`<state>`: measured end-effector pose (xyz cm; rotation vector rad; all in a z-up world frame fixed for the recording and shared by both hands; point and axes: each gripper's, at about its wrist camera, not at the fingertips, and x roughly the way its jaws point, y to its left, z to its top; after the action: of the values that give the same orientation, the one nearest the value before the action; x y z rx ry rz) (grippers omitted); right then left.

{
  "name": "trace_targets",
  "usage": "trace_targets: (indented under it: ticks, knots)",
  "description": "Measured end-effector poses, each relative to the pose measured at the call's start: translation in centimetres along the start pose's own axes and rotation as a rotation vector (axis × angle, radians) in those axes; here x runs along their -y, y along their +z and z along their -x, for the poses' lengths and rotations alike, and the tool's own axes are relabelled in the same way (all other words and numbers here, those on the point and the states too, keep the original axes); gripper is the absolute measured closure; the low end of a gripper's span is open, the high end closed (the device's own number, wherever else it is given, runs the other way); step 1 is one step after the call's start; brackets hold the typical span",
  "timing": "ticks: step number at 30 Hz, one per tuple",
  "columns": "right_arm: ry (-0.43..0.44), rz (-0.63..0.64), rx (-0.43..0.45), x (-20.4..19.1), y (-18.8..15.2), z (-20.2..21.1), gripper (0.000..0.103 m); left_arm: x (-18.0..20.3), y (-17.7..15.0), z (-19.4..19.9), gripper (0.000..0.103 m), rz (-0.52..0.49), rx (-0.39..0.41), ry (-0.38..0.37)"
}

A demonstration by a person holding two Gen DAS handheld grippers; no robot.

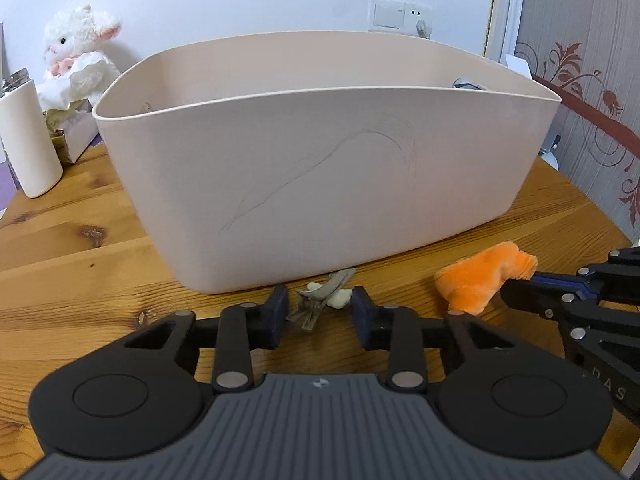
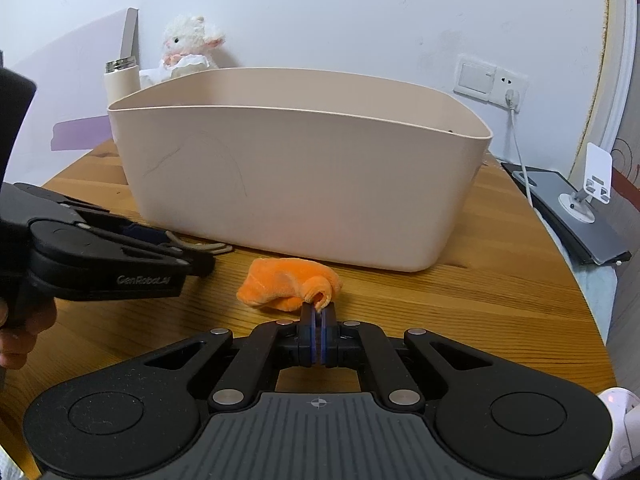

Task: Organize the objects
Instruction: 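Grasp the orange plush with the right gripper while the left grasps the hair clip, then carry plush and clip over the basket and release both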

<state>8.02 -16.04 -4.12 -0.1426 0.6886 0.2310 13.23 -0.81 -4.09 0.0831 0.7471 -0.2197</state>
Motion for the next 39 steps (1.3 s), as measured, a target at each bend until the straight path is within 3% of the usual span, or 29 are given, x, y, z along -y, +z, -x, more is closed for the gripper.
trace_targets:
  ticks: [4, 8, 9, 10, 14, 20, 27, 33, 39]
  knots:
    - [-0.007, -0.004, 0.010, 0.3, 0.0, 0.6, 0.101, 0.1, -0.3, 0.6, 0.070, -0.003, -0.016, 0.005]
    - [-0.001, 0.000, 0.033, 0.3, 0.2, 1.7, 0.101, -0.4, -0.4, 2.1, 0.071, 0.055, -0.043, 0.011]
    - [0.002, -0.003, 0.043, 0.3, 0.3, 2.0, 0.101, -0.6, -0.2, 2.7, 0.087, 0.079, -0.047, -0.003]
    - [0.001, -0.004, 0.052, 0.3, 0.4, 2.4, 0.101, -0.8, 0.0, 3.4, 0.088, 0.088, -0.048, -0.015]
    - [0.001, -0.019, 0.101, 0.5, 1.3, 3.8, 0.101, -0.5, 1.0, 6.1, 0.088, 0.034, 0.015, 0.004]
    - [-0.004, -0.021, 0.174, 0.9, 2.7, 6.0, 0.101, -0.8, 1.7, 7.9, 0.088, 0.038, 0.047, 0.008]
    - [-0.017, -0.017, 0.270, 1.4, 5.4, 8.2, 0.101, -0.5, 3.6, 11.7, 0.088, 0.013, 0.153, -0.003]
    - [-0.034, -0.006, 0.319, 1.5, 7.9, 8.2, 0.101, -1.0, 6.6, 13.8, 0.088, 0.023, 0.249, 0.006]
    - [-0.049, -0.006, 0.329, 1.8, 10.2, 6.5, 0.101, -1.8, 9.8, 13.4, 0.088, 0.036, 0.296, 0.052]
